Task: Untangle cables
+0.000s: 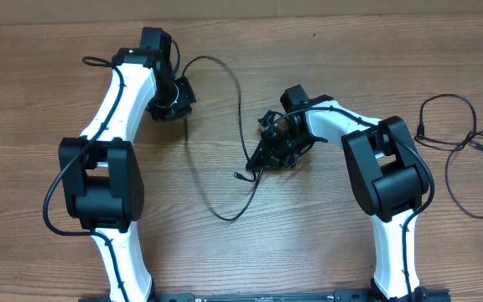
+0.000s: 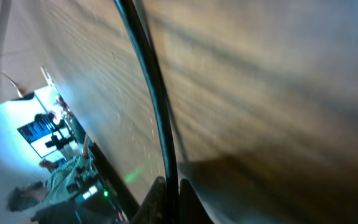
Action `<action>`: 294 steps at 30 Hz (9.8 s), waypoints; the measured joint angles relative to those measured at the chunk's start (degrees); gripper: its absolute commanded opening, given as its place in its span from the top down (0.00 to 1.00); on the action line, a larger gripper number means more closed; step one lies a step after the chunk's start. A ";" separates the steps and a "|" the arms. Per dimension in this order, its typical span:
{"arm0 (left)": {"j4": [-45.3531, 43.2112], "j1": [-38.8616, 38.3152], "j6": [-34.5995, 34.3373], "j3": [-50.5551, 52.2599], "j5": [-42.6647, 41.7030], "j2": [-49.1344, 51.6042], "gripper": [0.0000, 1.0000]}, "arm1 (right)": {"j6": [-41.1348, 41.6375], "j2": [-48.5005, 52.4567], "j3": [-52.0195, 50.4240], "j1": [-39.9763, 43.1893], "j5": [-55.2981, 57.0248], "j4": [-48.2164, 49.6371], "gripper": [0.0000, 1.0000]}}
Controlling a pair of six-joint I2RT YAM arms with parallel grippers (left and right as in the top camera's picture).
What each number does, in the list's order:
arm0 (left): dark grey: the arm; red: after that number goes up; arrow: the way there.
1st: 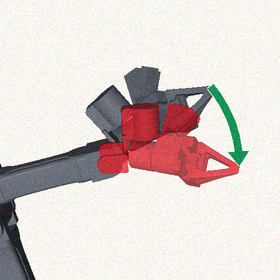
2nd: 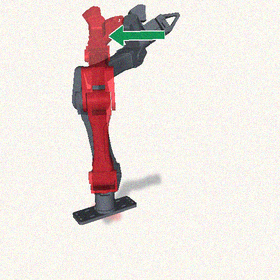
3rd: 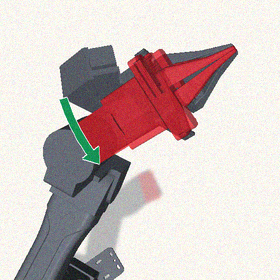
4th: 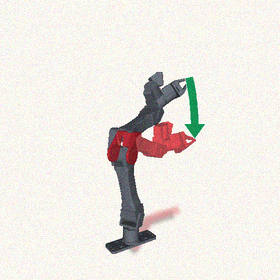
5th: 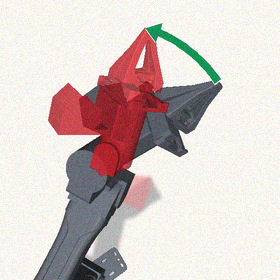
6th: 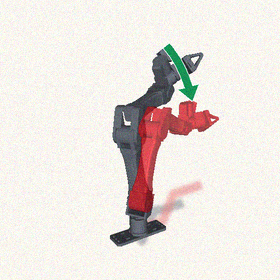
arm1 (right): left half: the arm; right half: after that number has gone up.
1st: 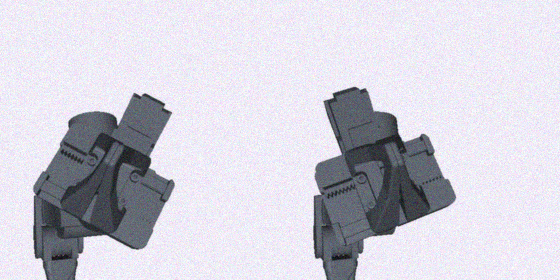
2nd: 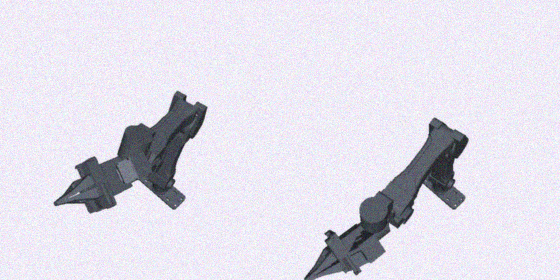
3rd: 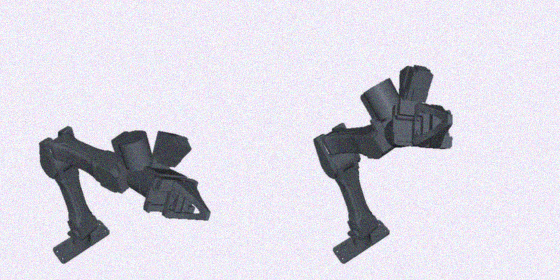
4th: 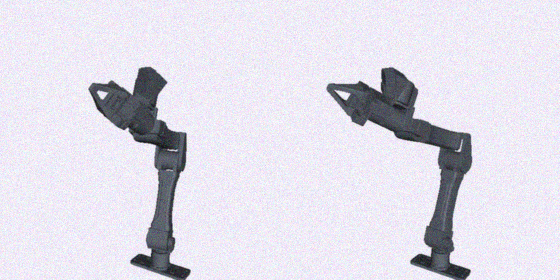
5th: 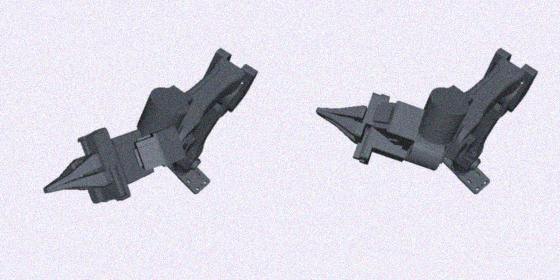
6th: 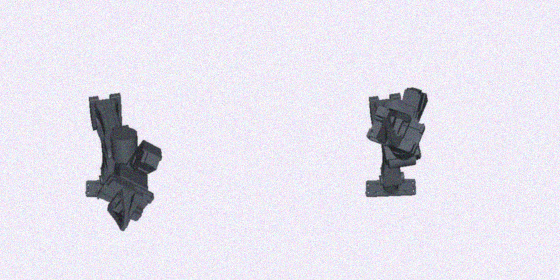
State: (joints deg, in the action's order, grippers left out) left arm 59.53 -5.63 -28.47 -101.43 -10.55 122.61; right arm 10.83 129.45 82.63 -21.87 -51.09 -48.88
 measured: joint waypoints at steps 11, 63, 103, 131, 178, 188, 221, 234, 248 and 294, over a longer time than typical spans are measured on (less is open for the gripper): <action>0.46 0.00 1.07 0.00 3.80 0.00 0.25 | 3.63 -9.66 -2.40 -3.48 10.56 -2.21 0.96; 13.03 12.44 6.43 -10.97 -1.42 0.04 0.00 | 2.95 -16.02 -2.40 -19.21 19.45 18.51 0.00; 14.45 18.08 5.88 -10.93 -3.39 0.04 0.00 | -8.83 -7.87 -2.40 -35.85 64.37 28.70 0.00; 14.43 18.08 5.88 -10.93 -3.39 0.04 0.00 | -11.21 -8.17 -1.81 -22.80 48.87 22.62 0.51; 14.45 18.08 5.88 -10.88 -3.39 0.04 0.00 | -6.78 -10.62 -0.42 -40.06 34.14 22.73 0.84; 14.45 18.08 5.88 -10.88 -3.39 0.04 0.01 | -12.07 -10.14 -0.61 -40.04 37.46 21.03 0.61; 13.81 18.08 5.86 -10.78 -3.39 0.04 0.00 | -38.58 -5.73 0.28 -41.70 43.65 22.47 0.96; 13.77 18.08 5.86 -10.78 -3.41 0.04 0.00 | -32.54 -5.49 0.50 -34.67 49.22 24.90 0.96; 13.77 18.08 5.86 -10.78 -3.41 0.04 0.00 | -11.96 -4.92 1.38 -24.13 51.04 24.85 0.96; 13.77 17.99 5.66 -10.78 -3.41 0.04 0.00 | -35.26 -8.66 0.70 -19.30 57.64 17.29 0.28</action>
State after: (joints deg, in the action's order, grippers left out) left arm 73.30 12.36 -22.81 -112.20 -13.96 122.65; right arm -24.43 120.79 83.33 -41.17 6.55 -31.59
